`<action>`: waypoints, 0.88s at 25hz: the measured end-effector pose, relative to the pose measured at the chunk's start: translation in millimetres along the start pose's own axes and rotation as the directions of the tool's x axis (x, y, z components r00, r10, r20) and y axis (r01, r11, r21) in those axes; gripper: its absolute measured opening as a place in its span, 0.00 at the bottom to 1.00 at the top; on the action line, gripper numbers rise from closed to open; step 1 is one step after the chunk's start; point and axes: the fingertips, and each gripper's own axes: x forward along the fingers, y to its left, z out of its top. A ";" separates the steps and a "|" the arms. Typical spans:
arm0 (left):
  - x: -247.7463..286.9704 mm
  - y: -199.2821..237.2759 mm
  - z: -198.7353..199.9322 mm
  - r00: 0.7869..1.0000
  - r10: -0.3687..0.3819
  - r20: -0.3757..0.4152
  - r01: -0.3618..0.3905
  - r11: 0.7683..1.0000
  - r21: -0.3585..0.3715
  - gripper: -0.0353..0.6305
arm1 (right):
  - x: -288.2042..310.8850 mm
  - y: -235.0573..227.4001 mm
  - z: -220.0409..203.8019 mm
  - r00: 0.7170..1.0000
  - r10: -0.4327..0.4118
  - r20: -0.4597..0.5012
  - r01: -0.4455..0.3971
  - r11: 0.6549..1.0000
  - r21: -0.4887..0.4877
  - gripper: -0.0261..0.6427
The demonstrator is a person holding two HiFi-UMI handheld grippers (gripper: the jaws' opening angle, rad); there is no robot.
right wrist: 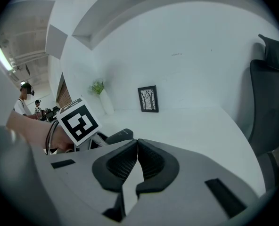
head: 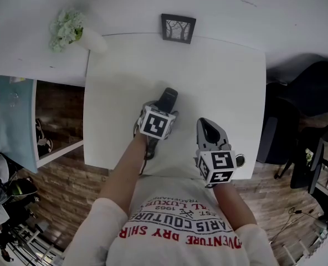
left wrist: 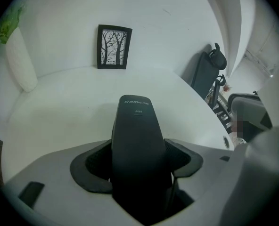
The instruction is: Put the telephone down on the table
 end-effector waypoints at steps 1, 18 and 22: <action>-0.9 -0.4 0.5 1.000 -0.005 0.003 0.005 1.000 0.002 0.55 | 1.5 0.6 0.6 1.000 0.001 0.000 -0.001 1.000 -0.003 0.08; -60.6 -16.0 29.7 0.969 0.048 0.241 -0.082 0.987 0.136 0.66 | 3.9 3.4 6.0 1.000 -0.003 0.007 0.003 1.000 -0.021 0.08; -95.5 -17.4 35.3 0.933 0.080 0.351 -0.119 0.989 0.093 0.65 | -3.0 7.3 9.4 1.000 -0.010 0.022 0.011 1.000 -0.020 0.08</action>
